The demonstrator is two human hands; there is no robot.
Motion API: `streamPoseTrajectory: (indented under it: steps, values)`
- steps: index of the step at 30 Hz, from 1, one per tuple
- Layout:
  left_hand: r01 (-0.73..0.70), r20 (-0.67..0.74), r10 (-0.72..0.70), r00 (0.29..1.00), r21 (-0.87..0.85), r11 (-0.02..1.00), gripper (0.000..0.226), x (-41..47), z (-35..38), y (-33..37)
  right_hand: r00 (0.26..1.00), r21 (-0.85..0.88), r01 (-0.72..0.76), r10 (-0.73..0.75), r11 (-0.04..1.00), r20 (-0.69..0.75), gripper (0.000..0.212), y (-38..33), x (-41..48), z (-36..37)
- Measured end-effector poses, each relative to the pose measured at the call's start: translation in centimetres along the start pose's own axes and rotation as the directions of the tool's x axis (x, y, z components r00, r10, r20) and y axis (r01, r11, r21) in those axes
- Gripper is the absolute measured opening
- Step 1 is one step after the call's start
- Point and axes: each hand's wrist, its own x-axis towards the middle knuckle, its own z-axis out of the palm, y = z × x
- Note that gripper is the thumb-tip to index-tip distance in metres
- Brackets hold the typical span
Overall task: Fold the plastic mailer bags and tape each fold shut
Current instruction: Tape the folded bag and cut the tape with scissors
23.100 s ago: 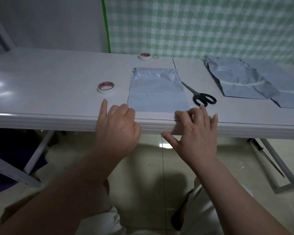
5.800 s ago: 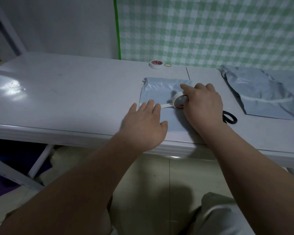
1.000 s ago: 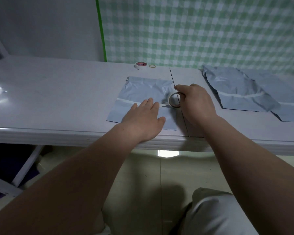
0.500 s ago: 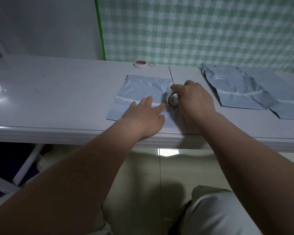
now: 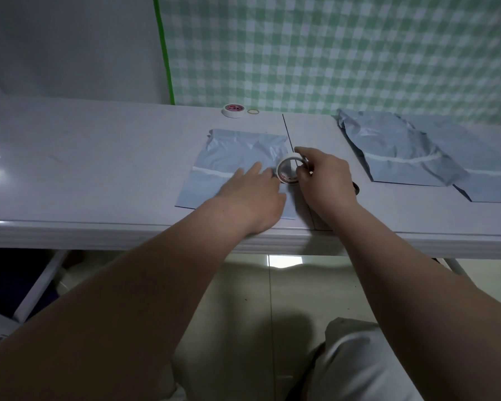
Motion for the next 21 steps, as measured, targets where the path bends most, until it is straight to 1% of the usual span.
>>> streamPoseTrajectory:
  steps: [2,4,9,15,18,21]
  values:
    - [-0.014,-0.047,0.011,0.999,-0.077,0.997,0.048,-0.2,1.0,0.1,1.000,-0.021,0.004,-0.004,1.000,0.002,0.042,0.1,0.0,0.0]
    - [-0.022,-0.061,0.017,0.998,-0.081,0.996,0.055,-0.2,1.8,-0.1,1.000,-0.057,0.005,-0.005,0.998,0.002,0.042,0.2,0.0,-0.2]
    - [-0.010,-0.034,0.007,0.999,-0.080,0.997,0.058,-0.1,2.0,-0.2,1.000,-0.067,-0.003,0.004,0.998,0.017,0.044,0.4,0.0,-0.3]
    - [0.013,0.012,-0.012,1.000,-0.101,0.995,0.059,-0.4,1.6,0.0,0.999,-0.092,0.029,-0.028,0.995,0.021,0.047,0.3,-0.1,-0.7]
    - [0.034,0.051,-0.029,0.998,-0.095,0.995,0.060,-0.5,1.4,0.1,0.999,-0.135,0.029,-0.025,0.990,0.029,0.050,0.8,0.0,-1.0]
    - [0.037,0.059,-0.031,0.998,-0.102,0.994,0.061,-0.6,1.3,0.1,0.995,-0.228,0.096,-0.090,0.969,0.036,0.051,1.2,-0.1,-1.5]
